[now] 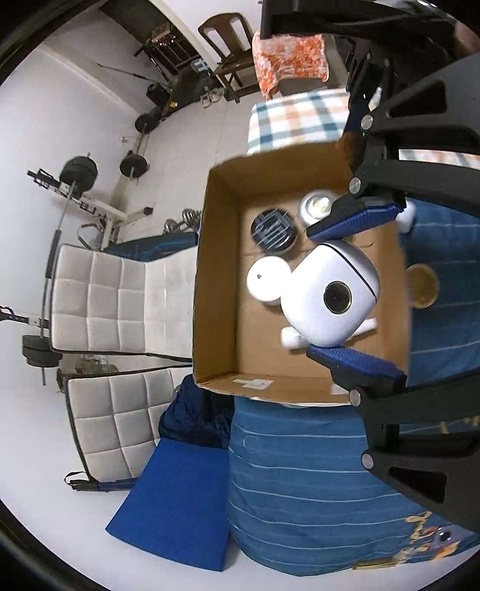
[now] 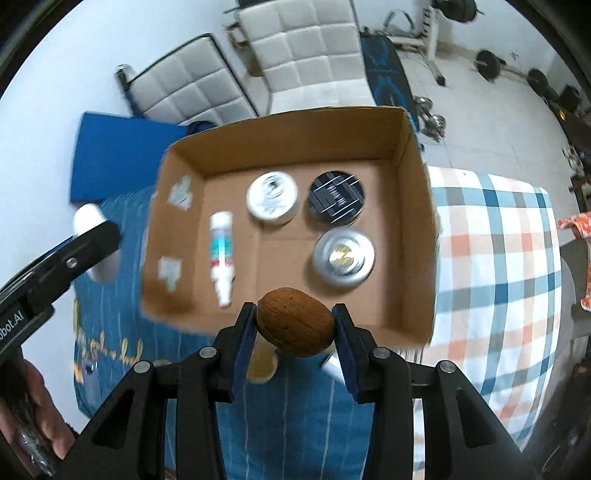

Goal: Organize rigid objects
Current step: 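Carry the walnut and white square case over the box, then lower walnut and square case into the box and open both tools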

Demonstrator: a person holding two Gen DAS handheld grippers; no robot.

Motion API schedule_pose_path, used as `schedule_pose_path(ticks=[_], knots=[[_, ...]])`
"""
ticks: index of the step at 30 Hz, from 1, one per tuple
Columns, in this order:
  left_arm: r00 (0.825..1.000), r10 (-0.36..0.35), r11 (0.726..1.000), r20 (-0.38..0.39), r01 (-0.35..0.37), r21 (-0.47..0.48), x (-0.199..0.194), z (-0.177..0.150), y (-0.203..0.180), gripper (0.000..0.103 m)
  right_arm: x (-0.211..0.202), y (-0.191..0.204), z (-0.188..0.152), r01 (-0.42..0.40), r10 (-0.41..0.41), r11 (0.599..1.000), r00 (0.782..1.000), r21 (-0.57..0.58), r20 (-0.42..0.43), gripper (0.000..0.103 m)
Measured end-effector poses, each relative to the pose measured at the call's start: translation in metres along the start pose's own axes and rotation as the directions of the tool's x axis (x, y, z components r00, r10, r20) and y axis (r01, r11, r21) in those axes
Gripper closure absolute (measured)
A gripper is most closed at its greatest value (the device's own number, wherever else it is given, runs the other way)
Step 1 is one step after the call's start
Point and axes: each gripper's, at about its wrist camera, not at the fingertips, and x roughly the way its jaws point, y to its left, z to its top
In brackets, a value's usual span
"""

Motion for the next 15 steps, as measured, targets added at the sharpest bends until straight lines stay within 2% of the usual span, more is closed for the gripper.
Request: schedule_pose_path(ticks=[3,7,10,15], knots=[[0.999,0.010,1.000,-0.045,-0.010,0.000,0.031,0.021,0.010,0.049,0.024,-0.015,0.027,0.027,-0.026,0.998,0.999,0.049,-0.030,0.059],[0.989,0.018,1.000,-0.150,-0.019,-0.007,0.086,0.037,0.024,0.049,0.059,-0.024,0.055,0.065,-0.059,0.996,0.995,0.069,-0.082,0.059],[0.975,0.027,0.999,-0.223,-0.030,-0.012,0.124,0.043,0.033,0.049,0.077,-0.013,0.067,0.077,-0.073,0.996,0.992,0.038,-0.104,0.059],[0.951,0.038,0.999,-0.305,-0.047,-0.021,0.172,0.051,0.046,0.049,0.112,0.014,0.079,0.025,-0.024,1.000,0.987,0.005,-0.162,0.059]])
